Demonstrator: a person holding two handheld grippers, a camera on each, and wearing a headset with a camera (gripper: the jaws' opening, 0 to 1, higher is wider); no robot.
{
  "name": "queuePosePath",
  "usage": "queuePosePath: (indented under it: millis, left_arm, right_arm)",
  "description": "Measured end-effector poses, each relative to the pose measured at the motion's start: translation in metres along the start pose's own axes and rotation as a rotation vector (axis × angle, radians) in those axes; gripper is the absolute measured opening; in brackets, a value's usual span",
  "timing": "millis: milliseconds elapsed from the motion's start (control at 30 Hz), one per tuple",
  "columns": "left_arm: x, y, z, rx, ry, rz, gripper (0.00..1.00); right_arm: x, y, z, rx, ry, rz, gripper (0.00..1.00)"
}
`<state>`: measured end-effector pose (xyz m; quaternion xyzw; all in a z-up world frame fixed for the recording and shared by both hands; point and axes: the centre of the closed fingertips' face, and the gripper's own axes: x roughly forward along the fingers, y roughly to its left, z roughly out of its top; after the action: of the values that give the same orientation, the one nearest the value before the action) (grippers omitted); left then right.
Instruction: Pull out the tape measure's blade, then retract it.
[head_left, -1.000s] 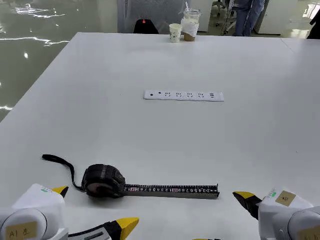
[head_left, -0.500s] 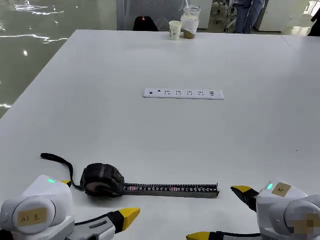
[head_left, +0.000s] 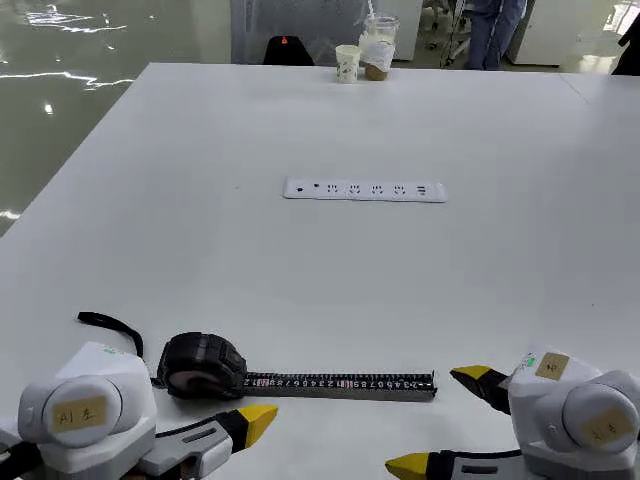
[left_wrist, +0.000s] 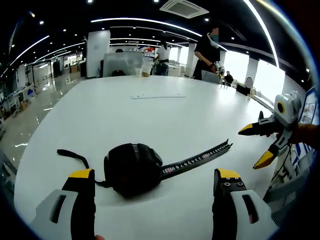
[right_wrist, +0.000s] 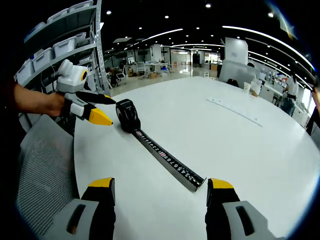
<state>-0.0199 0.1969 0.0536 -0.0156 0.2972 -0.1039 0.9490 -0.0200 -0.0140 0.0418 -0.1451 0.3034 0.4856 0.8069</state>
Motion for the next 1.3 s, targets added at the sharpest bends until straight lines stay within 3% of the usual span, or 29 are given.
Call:
queuePosePath:
  millis: [667, 1300]
  left_arm:
    - [0.017, 0.015, 0.004, -0.058, -0.010, 0.071, 0.85]
    - [0.027, 0.027, -0.001, -0.126, 0.024, 0.144, 0.70]
  right_arm:
    - [0.012, -0.021, -0.007, -0.111, 0.074, 0.063, 0.60]
    - [0.024, -0.044, -0.017, -0.245, 0.162, 0.142, 0.40]
